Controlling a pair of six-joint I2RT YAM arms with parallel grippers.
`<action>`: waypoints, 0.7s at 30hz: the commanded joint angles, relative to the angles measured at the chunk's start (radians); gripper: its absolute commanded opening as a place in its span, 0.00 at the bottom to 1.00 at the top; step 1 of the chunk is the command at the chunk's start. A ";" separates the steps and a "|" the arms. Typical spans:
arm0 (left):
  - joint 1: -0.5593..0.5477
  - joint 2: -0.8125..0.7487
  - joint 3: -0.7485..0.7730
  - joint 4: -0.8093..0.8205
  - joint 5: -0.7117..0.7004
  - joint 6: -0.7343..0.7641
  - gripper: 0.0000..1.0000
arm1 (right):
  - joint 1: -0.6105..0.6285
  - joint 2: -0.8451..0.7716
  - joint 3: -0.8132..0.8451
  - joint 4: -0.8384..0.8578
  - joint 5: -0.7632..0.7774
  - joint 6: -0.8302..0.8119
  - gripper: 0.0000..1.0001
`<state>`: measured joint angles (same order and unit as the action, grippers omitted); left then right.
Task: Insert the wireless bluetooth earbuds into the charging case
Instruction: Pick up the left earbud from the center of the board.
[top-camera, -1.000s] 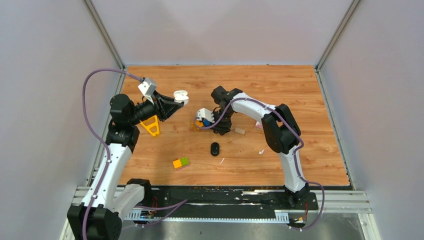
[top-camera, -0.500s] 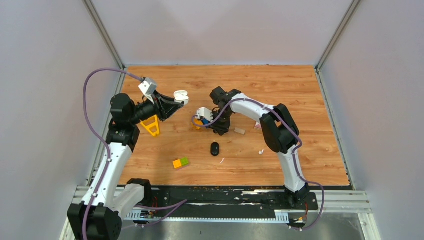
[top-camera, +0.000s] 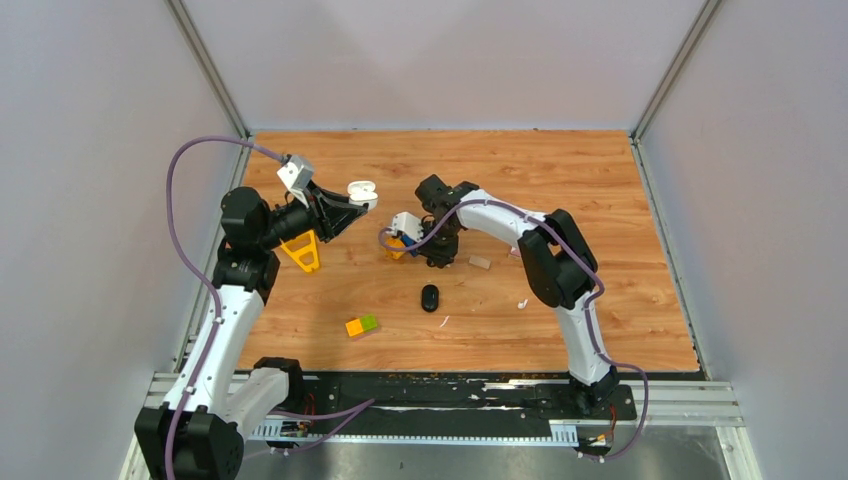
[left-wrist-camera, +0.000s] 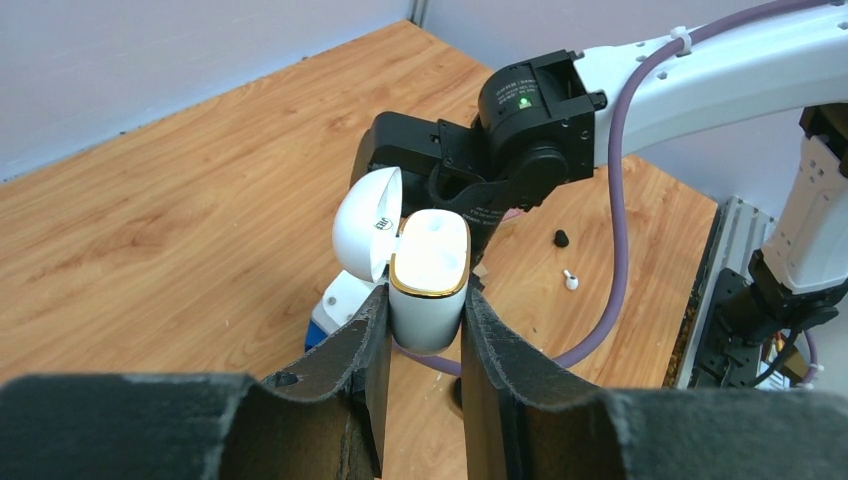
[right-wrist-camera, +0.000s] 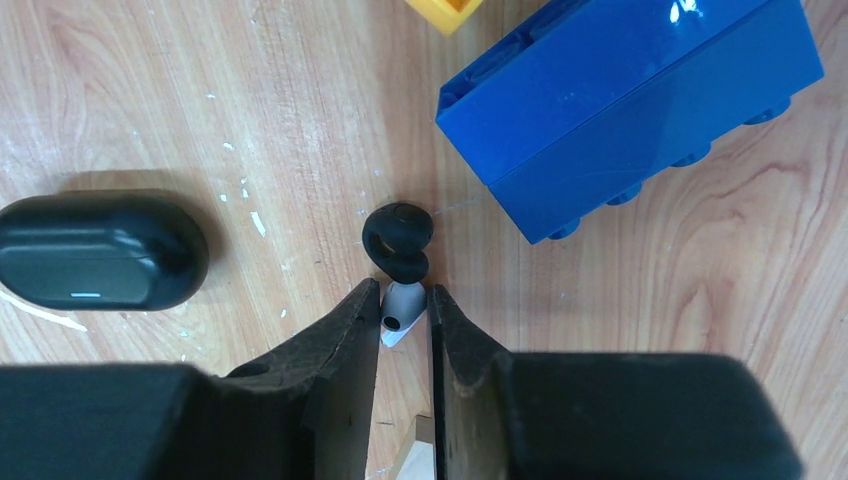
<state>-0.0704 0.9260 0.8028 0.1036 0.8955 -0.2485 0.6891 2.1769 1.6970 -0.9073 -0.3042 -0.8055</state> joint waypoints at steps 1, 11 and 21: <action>0.008 0.000 0.009 0.032 0.000 -0.005 0.00 | 0.031 0.012 -0.065 0.065 0.096 0.075 0.23; 0.008 0.004 0.012 0.032 0.003 -0.005 0.00 | 0.046 -0.062 -0.120 0.073 0.118 0.120 0.08; 0.008 0.081 0.018 0.107 -0.007 -0.043 0.00 | 0.012 -0.376 -0.182 0.078 -0.052 0.189 0.07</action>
<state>-0.0704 0.9810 0.8032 0.1257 0.8936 -0.2584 0.7170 1.9755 1.5383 -0.8413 -0.2592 -0.6697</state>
